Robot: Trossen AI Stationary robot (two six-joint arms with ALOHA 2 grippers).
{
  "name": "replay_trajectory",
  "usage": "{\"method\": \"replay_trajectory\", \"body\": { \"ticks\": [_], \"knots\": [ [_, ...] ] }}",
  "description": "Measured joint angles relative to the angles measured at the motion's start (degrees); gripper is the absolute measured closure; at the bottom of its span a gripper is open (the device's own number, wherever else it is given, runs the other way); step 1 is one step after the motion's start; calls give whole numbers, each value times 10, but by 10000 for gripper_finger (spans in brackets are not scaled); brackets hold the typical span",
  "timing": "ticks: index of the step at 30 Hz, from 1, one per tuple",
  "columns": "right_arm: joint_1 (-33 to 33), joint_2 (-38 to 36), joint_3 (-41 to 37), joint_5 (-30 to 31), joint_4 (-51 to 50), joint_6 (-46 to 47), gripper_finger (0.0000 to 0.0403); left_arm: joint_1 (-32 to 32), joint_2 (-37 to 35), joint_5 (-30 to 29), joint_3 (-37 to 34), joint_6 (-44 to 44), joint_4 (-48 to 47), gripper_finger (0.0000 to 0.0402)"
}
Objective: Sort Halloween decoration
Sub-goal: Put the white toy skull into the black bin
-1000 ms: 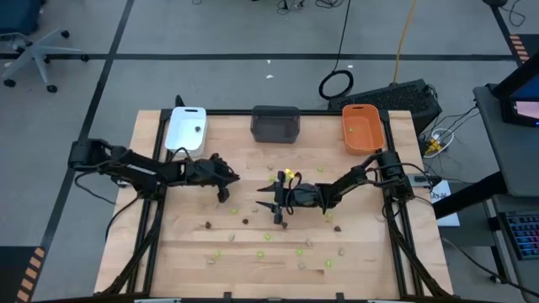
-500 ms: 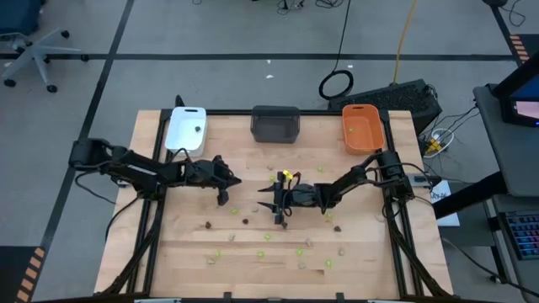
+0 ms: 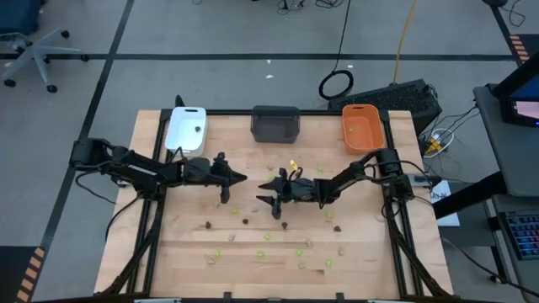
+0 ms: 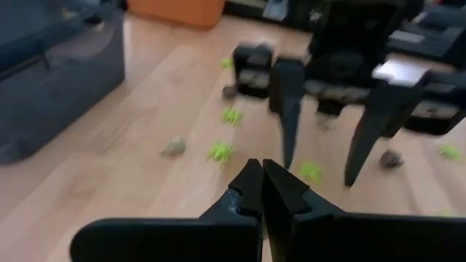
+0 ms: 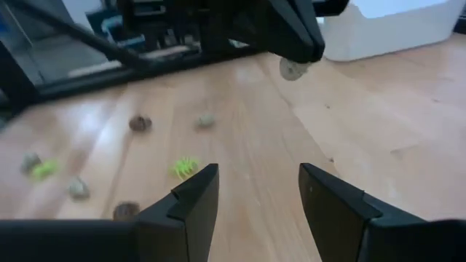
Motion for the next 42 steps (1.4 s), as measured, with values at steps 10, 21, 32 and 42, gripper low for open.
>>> {"method": "replay_trajectory", "body": {
  "ticks": [10,21,32,42],
  "knots": [
    [-20,55,94,1,65,-23,225,-8,0,30,1,18,90,401],
    [-31,52,117,-1,69,-58,245,-33,0,31,1,37,116,401],
    [-30,52,117,-3,76,-63,342,-33,0,28,1,52,112,402],
    [-32,52,117,-12,79,-79,402,-34,0,31,1,52,93,401]
  ]
}}
